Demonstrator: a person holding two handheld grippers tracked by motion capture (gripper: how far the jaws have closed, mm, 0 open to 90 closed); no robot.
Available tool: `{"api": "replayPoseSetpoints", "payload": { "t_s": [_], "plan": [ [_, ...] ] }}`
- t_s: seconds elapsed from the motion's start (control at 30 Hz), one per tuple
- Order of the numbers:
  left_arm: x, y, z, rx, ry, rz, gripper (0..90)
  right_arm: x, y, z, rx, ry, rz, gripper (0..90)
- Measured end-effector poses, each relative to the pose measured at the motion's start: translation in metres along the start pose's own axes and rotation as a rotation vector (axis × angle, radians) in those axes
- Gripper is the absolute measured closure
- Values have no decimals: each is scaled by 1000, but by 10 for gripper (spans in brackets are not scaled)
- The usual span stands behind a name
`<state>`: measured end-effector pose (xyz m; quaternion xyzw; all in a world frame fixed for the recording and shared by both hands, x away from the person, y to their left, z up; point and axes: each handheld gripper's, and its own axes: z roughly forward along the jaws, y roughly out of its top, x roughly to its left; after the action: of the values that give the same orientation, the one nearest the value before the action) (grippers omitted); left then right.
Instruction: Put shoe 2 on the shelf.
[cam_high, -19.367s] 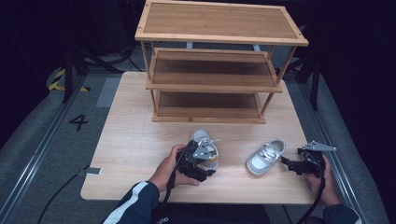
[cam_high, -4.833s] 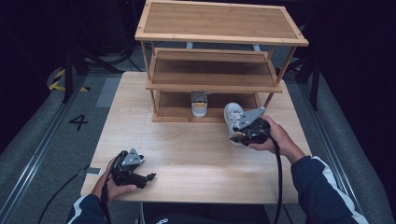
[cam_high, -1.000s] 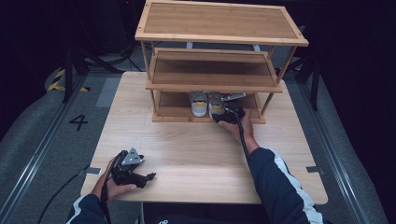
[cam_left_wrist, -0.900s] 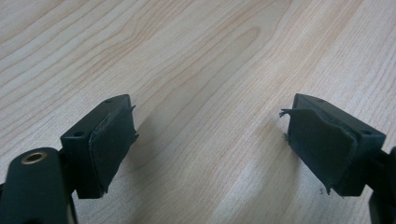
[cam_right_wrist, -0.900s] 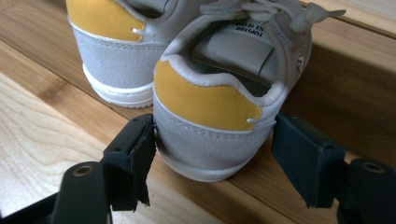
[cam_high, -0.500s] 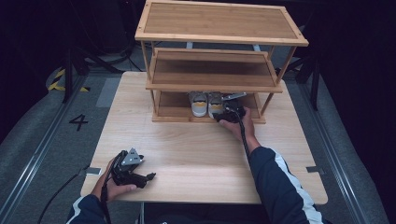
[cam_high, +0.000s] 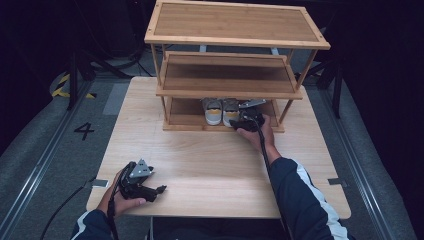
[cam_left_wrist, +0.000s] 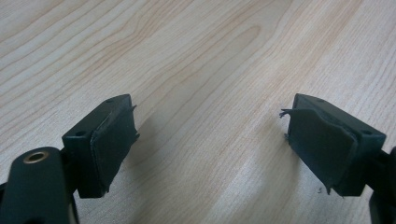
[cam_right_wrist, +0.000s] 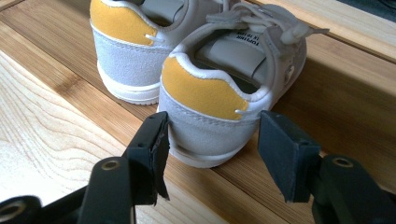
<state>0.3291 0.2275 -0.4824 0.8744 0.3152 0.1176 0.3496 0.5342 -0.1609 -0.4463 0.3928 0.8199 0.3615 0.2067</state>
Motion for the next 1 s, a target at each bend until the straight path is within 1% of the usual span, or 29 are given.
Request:
{"api": "replayPoseSetpoints", "payload": {
  "t_s": [0.13, 0.2, 0.37, 0.43, 0.47, 0.53, 0.6, 0.63, 0.7, 0.77, 0.8, 0.83, 0.87, 0.93, 1.0],
  "plan": [
    [0, 0, 0, -1, 2, -2, 157, -1, 3, 0, 10, 10, -14, 454],
    [0, 0, 0, 0, 3, 3, 157, 0, 4, 1, 11, -1, -25, 451],
    [0, 0, 0, 0, 3, 3, 157, 2, 3, 1, 6, -22, -20, 447],
    [0, 0, 0, 1, 3, 3, 157, 3, 1, -3, 13, -12, -7, 429],
    [0, 0, 0, -1, 1, -2, 157, 2, -1, -5, 11, -18, -10, 430],
    [0, 0, 0, 0, 3, 1, 157, 1, -4, -11, 21, -27, -24, 429],
    [0, 0, 0, 0, 4, 3, 157, -1, -7, -17, 23, -2, -28, 410],
    [0, 0, 0, 1, 4, 3, 157, -1, -8, -20, 29, -1, -41, 410],
    [0, 0, 0, -1, 2, -2, 157, -2, -10, -27, 40, -16, -63, 405],
    [0, 0, 0, 0, 4, 4, 157, -4, -12, -35, 61, -10, -84, 402],
    [0, 0, 0, 0, 3, 3, 157, -5, -13, -39, 73, -20, -108, 400],
    [0, 0, 0, 0, 2, -1, 157, -7, -14, -42, 77, -21, -121, 400],
    [0, 0, 0, 0, 4, 3, 157, -8, -15, -45, 79, -19, -129, 398],
    [0, 0, 0, -1, 1, -2, 157, -10, -17, -50, 95, -16, -140, 385],
    [0, 0, 0, 0, 4, 3, 157, -11, -19, -55, 107, -4, -147, 380]
  ]
}}
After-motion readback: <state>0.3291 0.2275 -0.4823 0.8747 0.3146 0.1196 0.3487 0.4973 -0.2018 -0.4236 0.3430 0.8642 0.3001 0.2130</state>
